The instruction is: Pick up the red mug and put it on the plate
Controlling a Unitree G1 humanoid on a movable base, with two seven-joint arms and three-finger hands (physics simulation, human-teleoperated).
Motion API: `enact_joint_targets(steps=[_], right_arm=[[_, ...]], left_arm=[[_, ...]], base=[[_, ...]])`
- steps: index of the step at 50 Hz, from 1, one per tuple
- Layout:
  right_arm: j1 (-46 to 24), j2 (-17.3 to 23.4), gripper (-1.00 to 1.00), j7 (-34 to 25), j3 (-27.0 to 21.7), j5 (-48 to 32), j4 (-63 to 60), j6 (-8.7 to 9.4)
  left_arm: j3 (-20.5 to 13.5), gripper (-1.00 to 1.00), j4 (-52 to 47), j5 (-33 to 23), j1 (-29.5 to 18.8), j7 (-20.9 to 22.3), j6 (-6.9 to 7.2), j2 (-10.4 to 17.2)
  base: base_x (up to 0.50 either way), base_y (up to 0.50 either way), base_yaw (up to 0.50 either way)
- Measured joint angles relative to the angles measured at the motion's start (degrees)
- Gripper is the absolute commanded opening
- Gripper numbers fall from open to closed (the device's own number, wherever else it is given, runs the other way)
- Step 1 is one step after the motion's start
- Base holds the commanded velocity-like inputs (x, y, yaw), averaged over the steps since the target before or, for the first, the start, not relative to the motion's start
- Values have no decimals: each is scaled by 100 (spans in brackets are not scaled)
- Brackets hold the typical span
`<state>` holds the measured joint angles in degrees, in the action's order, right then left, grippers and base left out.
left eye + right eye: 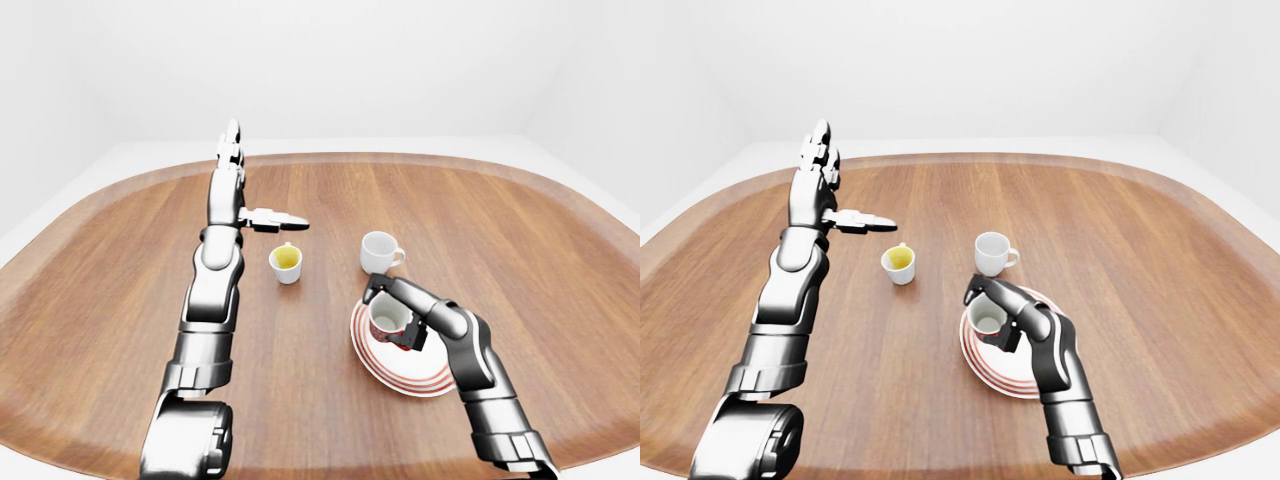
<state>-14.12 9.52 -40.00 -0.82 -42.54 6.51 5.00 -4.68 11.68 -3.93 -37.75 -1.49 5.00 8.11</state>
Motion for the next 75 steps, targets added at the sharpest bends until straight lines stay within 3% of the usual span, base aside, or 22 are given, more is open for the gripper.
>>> enact_joint_targets(steps=[43, 75], right_arm=[[-9, 521, -100, 408, -554, 562, 944, 0], [-465, 596, -100, 1032, -470, 906, 2087, 0]], left_arm=[[66, 100, -213, -76, 114, 17, 0, -107], [68, 100, -377, -84, 169, 37, 0, -119]], base=[[0, 0, 0], [0, 0, 0]])
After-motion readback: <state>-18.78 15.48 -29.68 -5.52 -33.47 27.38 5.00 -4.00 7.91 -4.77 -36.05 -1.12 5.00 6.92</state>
